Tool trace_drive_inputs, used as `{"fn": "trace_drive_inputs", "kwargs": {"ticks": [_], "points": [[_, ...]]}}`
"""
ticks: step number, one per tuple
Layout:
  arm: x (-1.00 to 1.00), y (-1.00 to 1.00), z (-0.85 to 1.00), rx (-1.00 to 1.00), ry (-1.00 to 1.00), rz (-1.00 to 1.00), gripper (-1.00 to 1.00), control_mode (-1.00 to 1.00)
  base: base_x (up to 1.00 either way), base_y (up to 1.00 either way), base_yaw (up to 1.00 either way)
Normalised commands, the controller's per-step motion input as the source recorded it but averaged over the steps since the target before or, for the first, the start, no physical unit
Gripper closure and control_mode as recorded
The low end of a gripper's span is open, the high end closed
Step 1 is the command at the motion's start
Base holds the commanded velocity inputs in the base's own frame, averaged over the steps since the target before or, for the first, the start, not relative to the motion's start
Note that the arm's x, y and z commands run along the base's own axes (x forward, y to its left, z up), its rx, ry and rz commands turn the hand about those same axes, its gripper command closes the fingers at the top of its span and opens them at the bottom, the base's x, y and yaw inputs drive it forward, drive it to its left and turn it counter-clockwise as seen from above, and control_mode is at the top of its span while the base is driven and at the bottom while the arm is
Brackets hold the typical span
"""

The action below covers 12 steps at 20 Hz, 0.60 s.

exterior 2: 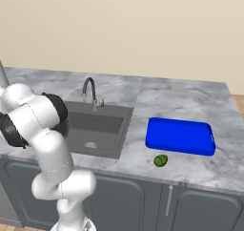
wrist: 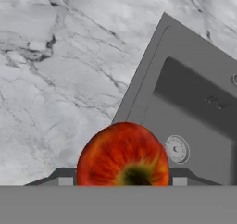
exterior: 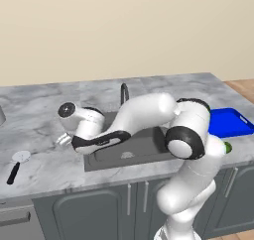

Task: Pick up all produce items and place them in the sink. Turn on the sink faucet to wash them. Then turn the sink off and put them in the tray.

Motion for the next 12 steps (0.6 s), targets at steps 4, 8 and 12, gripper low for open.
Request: {"fn": "trace_drive_inputs", "kwargs": {"ticks": [4,8,12], "points": [[0.00,-0.86,0.47,0.14,0.00,0.00,1.00,-1.00,0.00,0.00,0.00],[0.00,-0.95,0.13,0.15,0.03,0.00,1.00,-1.00,0.00,0.00,0.00],[0.00,-0.95,0.00,0.14,0.05,0.00,1.00,-1.00,0.00,0.00,0.00]]}}
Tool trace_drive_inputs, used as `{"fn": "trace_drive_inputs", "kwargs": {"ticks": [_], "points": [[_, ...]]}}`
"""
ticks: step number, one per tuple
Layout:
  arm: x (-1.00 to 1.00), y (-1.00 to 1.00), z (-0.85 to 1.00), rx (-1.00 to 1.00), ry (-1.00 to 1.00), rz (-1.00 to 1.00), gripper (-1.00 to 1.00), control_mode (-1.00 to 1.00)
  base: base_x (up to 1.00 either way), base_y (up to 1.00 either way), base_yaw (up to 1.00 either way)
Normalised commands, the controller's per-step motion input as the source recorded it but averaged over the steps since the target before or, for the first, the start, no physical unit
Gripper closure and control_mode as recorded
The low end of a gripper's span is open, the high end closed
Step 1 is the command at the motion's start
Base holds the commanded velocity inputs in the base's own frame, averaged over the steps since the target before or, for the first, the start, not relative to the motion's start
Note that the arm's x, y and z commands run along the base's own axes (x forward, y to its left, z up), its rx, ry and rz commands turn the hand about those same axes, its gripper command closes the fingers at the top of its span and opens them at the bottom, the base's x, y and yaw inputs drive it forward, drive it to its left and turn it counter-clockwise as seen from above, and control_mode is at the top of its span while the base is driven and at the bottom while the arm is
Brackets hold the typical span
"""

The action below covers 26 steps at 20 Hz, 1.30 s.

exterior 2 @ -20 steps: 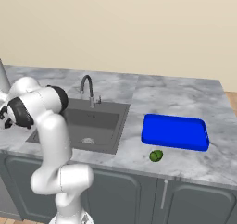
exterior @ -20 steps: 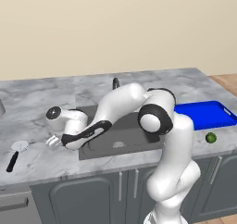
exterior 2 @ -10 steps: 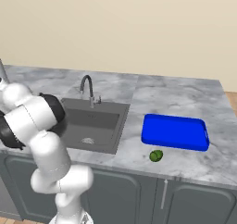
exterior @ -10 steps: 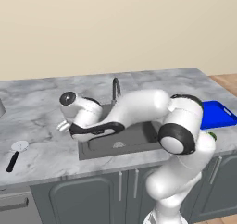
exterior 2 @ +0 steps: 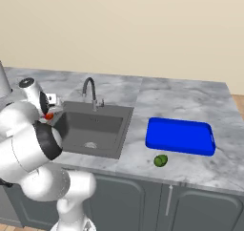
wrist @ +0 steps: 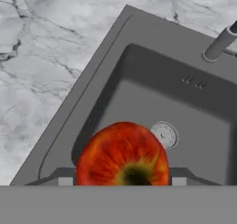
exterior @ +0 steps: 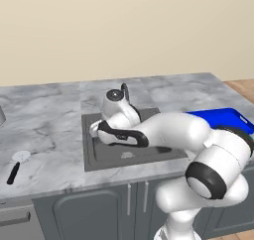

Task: Pick up all produce items and place them in the sink. Turn on the sink faucet to wash them. Then turn the sink off and put them in the tray.

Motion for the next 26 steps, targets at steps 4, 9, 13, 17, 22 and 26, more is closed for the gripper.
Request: {"fn": "trace_drive_inputs", "kwargs": {"ticks": [4,9,13,17,22,26], "points": [[0.00,-0.83,0.00,0.12,0.08,0.00,1.00,-1.00,0.00,0.00,0.00],[0.00,-0.72,0.00,0.09,0.08,0.00,1.00,-1.00,0.00,0.00,0.00],[0.00,-0.67,-0.04,0.09,0.08,0.00,1.00,-1.00,0.00,0.00,0.00],[0.00,-0.59,-0.12,0.05,0.05,0.00,1.00,-1.00,0.00,0.00,0.00],[0.13,-0.28,-0.24,0.02,0.05,0.00,1.00,-1.00,0.00,0.00,0.00],[0.31,0.00,-0.36,0.00,0.08,0.00,1.00,-1.00,0.00,0.00,0.00]]}}
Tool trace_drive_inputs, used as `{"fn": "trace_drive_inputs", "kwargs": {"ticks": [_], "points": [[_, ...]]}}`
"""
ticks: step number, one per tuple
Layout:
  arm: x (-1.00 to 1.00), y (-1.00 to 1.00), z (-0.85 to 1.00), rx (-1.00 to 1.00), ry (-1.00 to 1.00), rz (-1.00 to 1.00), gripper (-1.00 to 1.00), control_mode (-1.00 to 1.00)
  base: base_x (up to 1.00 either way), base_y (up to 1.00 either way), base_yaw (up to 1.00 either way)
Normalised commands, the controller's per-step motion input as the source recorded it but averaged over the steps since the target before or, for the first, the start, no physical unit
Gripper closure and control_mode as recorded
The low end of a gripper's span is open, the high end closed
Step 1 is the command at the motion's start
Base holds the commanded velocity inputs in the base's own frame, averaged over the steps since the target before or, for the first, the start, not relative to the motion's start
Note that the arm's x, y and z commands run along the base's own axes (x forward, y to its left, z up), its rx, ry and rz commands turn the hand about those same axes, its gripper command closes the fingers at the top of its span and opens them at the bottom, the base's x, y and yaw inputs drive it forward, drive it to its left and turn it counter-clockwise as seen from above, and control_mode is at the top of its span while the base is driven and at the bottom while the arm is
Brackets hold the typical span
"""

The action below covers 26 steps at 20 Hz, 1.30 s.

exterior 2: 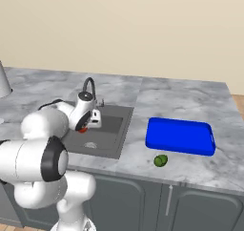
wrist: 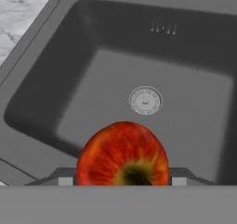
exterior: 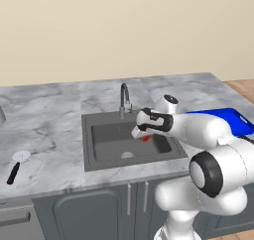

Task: Pick up all produce items and place them in the sink. Turn on the sink faucet to wash them. Then turn the sink off and put them in the tray.

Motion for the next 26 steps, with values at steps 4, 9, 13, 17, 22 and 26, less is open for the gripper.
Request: {"fn": "trace_drive_inputs", "kwargs": {"ticks": [4,9,13,17,22,26], "points": [[0.38,0.00,-0.33,0.00,0.09,0.00,1.00,-1.00,0.00,0.00,0.00],[0.31,0.00,-0.33,0.00,0.05,-0.01,1.00,-1.00,0.00,0.00,0.00],[0.13,0.00,-0.41,0.00,0.04,0.00,1.00,-1.00,0.00,0.00,0.00],[0.14,0.00,-0.43,0.00,0.02,-0.01,1.00,-1.00,0.00,0.00,0.00],[0.20,0.00,-0.40,0.00,0.03,-0.02,1.00,-1.00,0.00,0.00,0.00],[0.21,0.01,-0.35,0.00,0.01,-0.02,1.00,-1.00,0.00,0.00,0.00]]}}
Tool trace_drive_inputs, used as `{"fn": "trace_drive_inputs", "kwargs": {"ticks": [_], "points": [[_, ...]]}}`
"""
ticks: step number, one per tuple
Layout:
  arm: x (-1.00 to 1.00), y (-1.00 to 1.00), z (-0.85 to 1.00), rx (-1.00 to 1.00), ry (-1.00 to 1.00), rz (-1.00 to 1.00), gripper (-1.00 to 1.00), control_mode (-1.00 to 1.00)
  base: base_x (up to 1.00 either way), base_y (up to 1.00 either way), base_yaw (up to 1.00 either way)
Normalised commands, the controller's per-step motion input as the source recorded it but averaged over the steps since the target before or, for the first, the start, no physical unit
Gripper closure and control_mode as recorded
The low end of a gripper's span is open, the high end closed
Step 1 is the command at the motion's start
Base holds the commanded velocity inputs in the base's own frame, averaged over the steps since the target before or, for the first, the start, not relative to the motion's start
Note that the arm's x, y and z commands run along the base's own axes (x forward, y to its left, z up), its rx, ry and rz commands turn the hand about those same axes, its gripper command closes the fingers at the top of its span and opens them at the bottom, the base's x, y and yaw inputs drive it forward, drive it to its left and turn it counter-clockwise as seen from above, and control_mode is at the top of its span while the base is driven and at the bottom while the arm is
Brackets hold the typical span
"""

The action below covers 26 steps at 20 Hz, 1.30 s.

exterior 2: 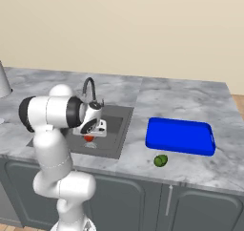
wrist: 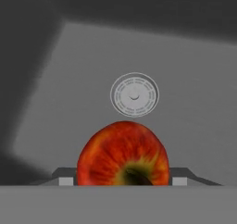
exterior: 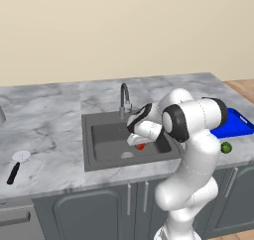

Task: Pick up all produce items and place them in the sink. Turn on the sink faucet to wash them. Then turn the sink off and put them in the tray.

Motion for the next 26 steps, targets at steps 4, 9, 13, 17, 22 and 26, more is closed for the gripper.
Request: {"fn": "trace_drive_inputs", "kwargs": {"ticks": [4,9,13,17,22,26], "points": [[0.20,0.02,-0.31,0.00,0.00,-0.02,1.00,-1.00,0.00,0.00,0.00],[0.22,0.05,-0.26,0.00,0.00,-0.01,1.00,-1.00,0.00,0.00,0.00],[0.25,0.05,-0.23,0.00,0.00,0.00,1.00,-1.00,0.00,0.00,0.00],[0.31,0.04,-0.25,0.00,0.00,0.00,1.00,-1.00,0.00,0.00,0.00],[0.33,0.02,-0.27,0.00,0.00,0.00,1.00,-1.00,0.00,0.00,0.00],[0.35,0.01,-0.27,0.00,0.00,0.00,1.00,-1.00,0.00,0.00,0.00]]}}
